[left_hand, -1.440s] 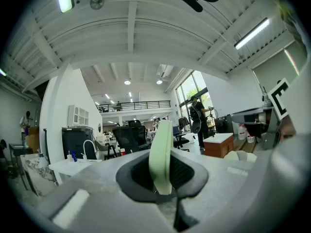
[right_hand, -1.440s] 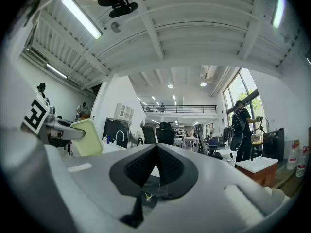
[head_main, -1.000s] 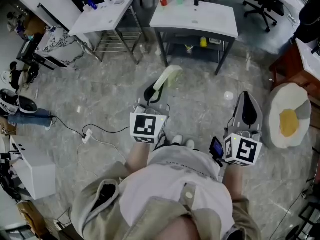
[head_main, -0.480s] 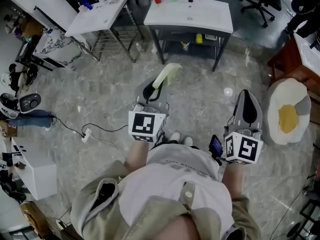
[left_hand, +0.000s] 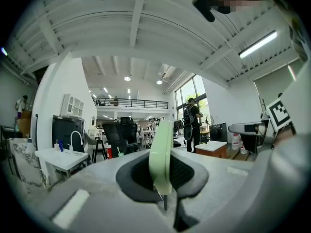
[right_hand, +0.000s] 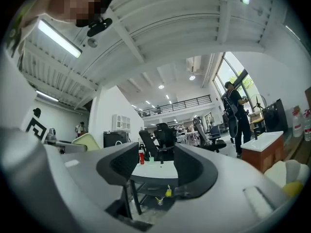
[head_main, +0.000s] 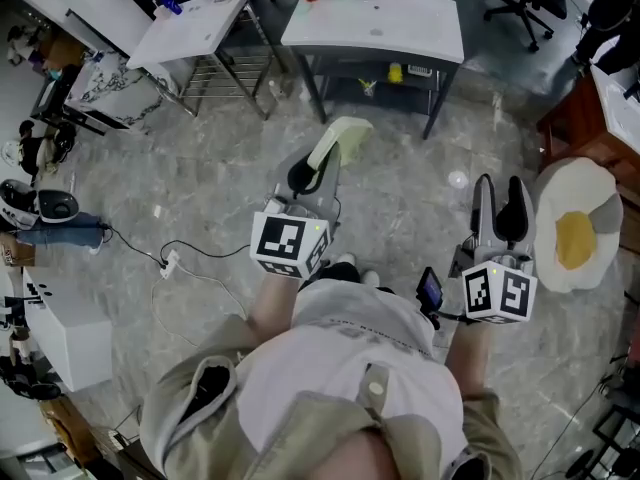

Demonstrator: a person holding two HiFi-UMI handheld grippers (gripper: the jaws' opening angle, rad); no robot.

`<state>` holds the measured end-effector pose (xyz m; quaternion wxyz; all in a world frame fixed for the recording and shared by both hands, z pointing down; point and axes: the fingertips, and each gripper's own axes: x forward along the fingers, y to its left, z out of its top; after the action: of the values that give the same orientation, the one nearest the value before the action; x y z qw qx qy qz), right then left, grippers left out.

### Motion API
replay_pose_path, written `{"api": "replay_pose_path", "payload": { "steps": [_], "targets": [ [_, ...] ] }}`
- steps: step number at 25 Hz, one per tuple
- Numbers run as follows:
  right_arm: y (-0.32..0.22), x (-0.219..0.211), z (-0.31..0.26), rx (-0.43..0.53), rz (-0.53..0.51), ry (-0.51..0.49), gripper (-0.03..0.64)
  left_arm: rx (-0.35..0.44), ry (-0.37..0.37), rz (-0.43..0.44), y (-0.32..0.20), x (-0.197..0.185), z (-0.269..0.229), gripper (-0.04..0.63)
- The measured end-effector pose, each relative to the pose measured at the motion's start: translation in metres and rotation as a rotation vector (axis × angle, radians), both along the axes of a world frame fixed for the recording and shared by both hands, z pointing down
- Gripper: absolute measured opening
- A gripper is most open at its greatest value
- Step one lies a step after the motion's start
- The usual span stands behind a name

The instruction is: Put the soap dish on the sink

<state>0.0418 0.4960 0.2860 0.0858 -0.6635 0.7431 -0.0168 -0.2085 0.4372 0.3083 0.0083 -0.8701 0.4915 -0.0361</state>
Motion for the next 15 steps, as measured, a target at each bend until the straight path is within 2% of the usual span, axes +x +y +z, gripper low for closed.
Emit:
{"api": "replay_pose_path", "payload": {
  "steps": [9, 15],
  "targets": [
    [-0.036, 0.008, 0.012, -0.014, -0.011, -0.037, 0.256, -0.013, 0.014, -0.01, -0.037, -0.002, 0.006, 0.031],
    [-0.076, 0.01, 0.022, -0.032, 0.008, -0.057, 0.259, -0.026, 0.022, 0.01, -0.081, -0.002, 0.014, 0.031]
  ]
}}
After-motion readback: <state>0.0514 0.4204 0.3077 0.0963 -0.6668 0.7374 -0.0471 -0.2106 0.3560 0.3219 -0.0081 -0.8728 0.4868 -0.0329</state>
